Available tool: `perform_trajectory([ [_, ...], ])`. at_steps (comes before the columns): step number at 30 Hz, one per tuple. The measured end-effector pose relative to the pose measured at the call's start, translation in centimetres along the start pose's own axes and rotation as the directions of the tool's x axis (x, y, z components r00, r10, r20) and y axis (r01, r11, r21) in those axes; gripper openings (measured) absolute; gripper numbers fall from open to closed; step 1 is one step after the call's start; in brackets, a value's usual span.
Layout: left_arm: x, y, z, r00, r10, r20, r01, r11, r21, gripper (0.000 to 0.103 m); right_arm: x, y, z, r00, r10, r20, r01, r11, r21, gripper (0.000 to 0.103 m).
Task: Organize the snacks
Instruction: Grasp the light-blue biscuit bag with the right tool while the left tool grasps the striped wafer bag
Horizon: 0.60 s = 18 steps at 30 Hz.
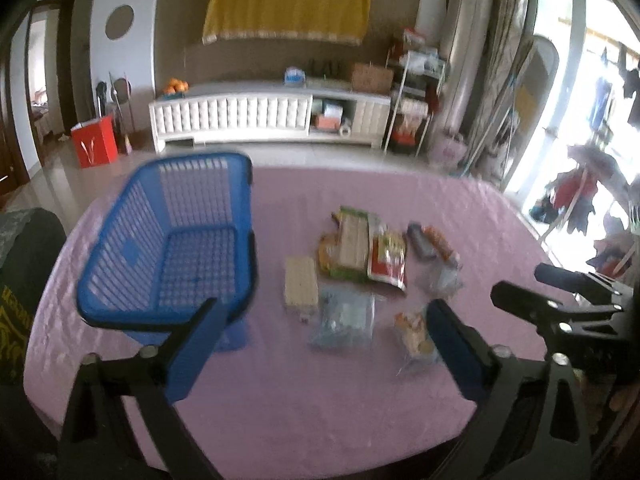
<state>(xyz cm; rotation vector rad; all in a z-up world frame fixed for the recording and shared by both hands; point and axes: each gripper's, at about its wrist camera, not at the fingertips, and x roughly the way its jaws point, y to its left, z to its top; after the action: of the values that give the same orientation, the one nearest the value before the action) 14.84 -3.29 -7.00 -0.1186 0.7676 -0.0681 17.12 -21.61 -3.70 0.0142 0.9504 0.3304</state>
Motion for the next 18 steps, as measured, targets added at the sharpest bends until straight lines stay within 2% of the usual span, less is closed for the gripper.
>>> perform_trajectory([
  [1,1.1,-0.2,-0.4,0.999,0.005,-0.036,-0.005,1.0,0.005,0.089,0.6,-0.2,-0.3,1.0,0.007,-0.021,-0.007,1.0,0.006,0.09],
  [6,4.6,-0.5,-2.2,0.991,-0.001,-0.136,0.003,1.0,0.012,0.081,4.4,-1.2,-1.6,0.989,0.036,-0.143,-0.031,0.999,0.038,0.09],
  [12,7.2,0.5,-3.5,0.979,-0.002,-0.203,0.0,1.0,-0.013,0.081,8.6,-1.5,-2.2,0.973,0.027,-0.231,-0.016,0.999,0.048,0.09],
  [16,8.1,0.9,-3.8,0.974,-0.003,-0.225,0.001,1.0,-0.011,0.081,10.4,-1.4,-2.3,0.963,0.027,-0.266,-0.017,0.999,0.042,0.09],
  [18,8.6,1.1,-3.8,0.974,-0.003,-0.228,0.001,1.0,-0.007,0.081,11.5,-1.4,-2.3,0.958,0.002,-0.287,0.007,1.0,0.031,0.09],
])
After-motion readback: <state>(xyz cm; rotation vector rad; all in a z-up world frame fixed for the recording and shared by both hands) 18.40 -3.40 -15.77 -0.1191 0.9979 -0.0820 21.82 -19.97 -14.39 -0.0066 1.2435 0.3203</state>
